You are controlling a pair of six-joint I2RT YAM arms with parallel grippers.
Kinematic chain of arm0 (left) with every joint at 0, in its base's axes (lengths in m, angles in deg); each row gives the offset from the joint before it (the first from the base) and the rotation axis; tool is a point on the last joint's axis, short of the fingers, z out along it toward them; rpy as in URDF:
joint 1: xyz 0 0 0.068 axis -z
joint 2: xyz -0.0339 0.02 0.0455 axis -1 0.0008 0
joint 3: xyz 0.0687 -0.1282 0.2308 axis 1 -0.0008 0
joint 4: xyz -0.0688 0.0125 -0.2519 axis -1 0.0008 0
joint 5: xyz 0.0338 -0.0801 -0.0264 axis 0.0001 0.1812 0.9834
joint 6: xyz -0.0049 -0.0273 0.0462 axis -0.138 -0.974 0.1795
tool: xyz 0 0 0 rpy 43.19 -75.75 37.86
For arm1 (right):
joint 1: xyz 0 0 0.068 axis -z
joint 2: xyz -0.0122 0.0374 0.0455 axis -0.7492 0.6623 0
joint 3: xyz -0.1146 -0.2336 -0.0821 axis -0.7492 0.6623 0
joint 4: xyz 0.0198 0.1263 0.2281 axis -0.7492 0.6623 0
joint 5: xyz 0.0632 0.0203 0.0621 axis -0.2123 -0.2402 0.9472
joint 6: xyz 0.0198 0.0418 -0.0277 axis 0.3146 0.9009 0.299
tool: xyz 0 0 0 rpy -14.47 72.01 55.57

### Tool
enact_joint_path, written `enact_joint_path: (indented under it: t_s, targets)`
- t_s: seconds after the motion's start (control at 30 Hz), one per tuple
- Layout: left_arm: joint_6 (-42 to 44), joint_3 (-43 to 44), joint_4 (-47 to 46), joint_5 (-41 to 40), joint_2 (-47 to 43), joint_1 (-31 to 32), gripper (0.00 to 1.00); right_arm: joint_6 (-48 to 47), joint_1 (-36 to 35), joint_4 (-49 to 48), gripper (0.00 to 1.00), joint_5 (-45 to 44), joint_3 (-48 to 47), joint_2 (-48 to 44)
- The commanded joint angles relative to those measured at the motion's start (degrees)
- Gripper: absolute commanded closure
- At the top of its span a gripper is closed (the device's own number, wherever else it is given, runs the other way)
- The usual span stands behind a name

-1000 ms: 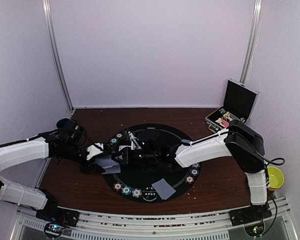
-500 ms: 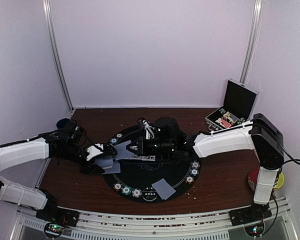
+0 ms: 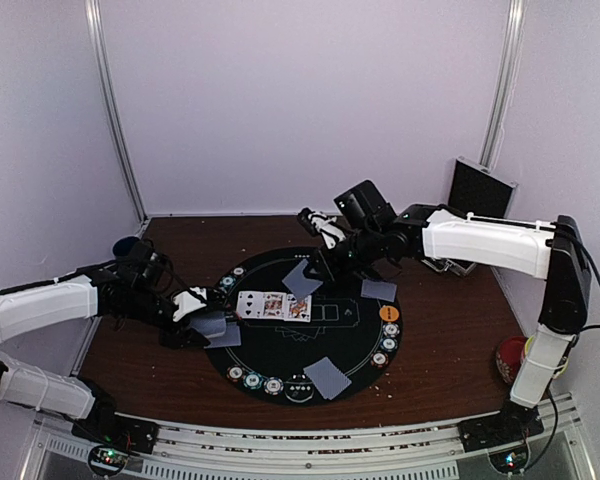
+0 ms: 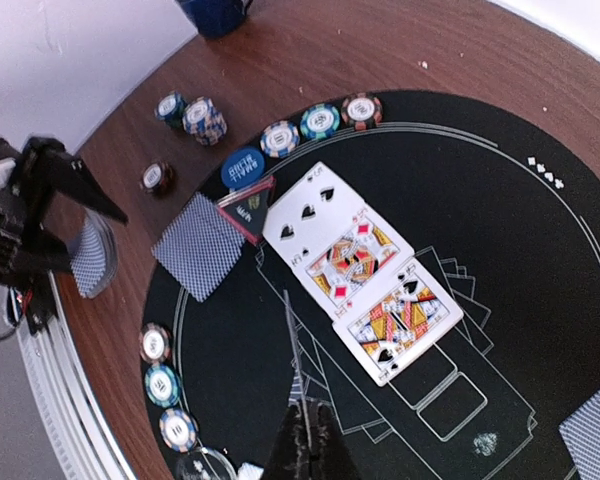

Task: Distribute texas hold em gaming equipment
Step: Distribute the poker card in the community card area.

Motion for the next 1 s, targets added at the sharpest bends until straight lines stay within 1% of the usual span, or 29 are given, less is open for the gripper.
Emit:
enact_joint_path:
  t_s: [0.0, 0.23, 0.4, 0.53, 0.73, 0.97]
  targets:
    - [-0.54, -0.46, -1.26, 0.07, -0.28, 0.24, 0.47, -12.66, -0.19, 15.97, 1.0, -2.96, -4.02, 1.23]
    - [-0.54, -0.55, -1.33, 0.07, -0.21, 0.24, 0.47, -19.66, -0.24, 23.56, 1.0, -4.23, -7.02, 5.91]
    - [-0.53, -0.83, -1.33, 0.1, -0.66, 0.22, 0.47, -24.48, -0.38, 28.01, 1.0, -3.08, -10.43, 8.12]
    - [-0.5, -0.95, -1.28, 0.07, -0.73, 0.24, 0.47, -26.69, -0.37, 29.17, 1.0, -2.48, -12.78, 10.22]
    - [-0.38, -0.95, -1.33, -0.04, -0.36, 0.23, 0.47, -29.39, -0.2, 32.54, 1.0, -2.67, -16.18, 16.55]
    - [-0.36, -1.21, -1.54, -0.14, -0.33, 0.24, 0.47, -30.42, 0.51, 33.23, 1.0, -7.59, -20.64, 20.76]
